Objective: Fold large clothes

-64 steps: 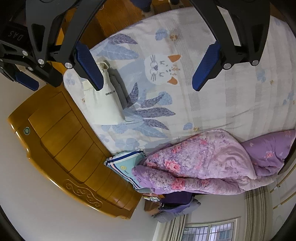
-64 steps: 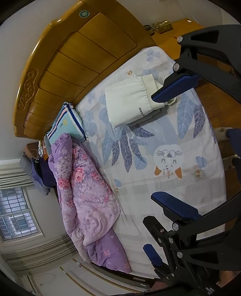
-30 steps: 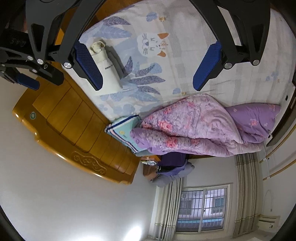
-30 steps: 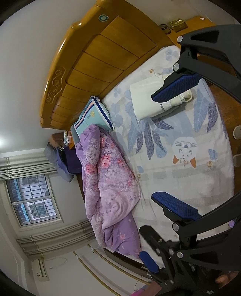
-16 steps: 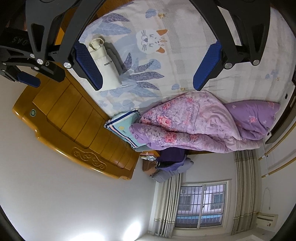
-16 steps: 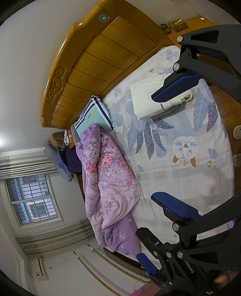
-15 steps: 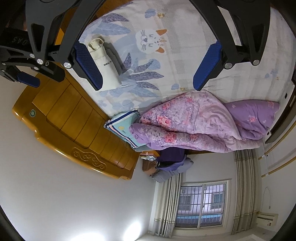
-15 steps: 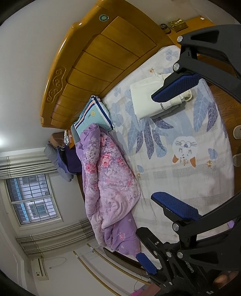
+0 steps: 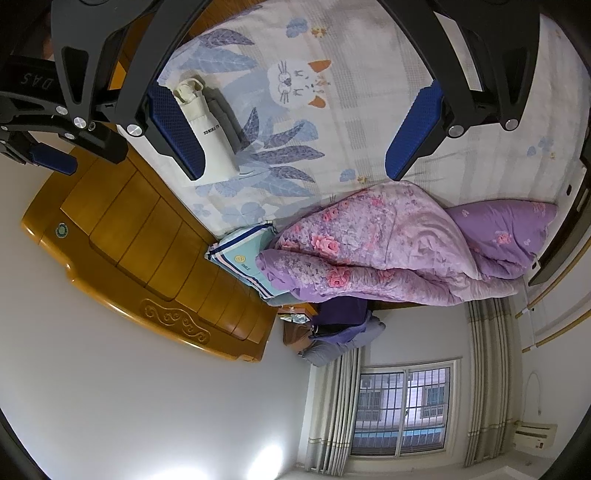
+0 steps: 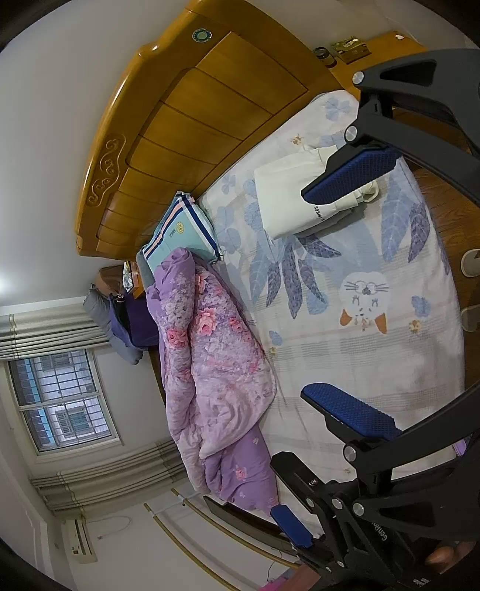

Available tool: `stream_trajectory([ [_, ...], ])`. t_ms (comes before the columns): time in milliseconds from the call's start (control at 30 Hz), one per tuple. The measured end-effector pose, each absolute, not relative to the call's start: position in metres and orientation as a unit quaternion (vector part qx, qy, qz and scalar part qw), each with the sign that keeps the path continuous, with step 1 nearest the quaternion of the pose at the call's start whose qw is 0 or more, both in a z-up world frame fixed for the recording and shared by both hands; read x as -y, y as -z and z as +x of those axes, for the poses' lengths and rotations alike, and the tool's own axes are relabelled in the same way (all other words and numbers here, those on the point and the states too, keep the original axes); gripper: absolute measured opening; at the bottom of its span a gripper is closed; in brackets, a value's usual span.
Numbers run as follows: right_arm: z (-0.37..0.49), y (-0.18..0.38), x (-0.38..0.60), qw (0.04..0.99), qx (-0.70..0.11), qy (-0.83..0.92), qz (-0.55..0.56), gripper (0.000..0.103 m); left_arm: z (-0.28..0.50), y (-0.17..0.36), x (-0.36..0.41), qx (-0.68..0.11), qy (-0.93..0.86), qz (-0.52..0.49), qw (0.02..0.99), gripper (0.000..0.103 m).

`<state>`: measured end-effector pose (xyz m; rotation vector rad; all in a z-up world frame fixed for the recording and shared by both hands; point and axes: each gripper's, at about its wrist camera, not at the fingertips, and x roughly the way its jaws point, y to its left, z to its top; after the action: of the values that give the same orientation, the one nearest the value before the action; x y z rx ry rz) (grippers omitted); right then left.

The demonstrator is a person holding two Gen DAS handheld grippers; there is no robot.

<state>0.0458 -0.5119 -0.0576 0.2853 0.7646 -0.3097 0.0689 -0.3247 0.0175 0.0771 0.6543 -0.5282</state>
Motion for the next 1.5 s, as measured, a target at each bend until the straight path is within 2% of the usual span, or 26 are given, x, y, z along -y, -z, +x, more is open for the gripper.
stream_trajectory([
  [1500, 0.057, 0.067, 0.514, 0.903, -0.380, 0.145, 0.139, 0.094, 0.082, -0.016, 0.317, -0.322, 0.259, 0.041, 0.910, 0.098],
])
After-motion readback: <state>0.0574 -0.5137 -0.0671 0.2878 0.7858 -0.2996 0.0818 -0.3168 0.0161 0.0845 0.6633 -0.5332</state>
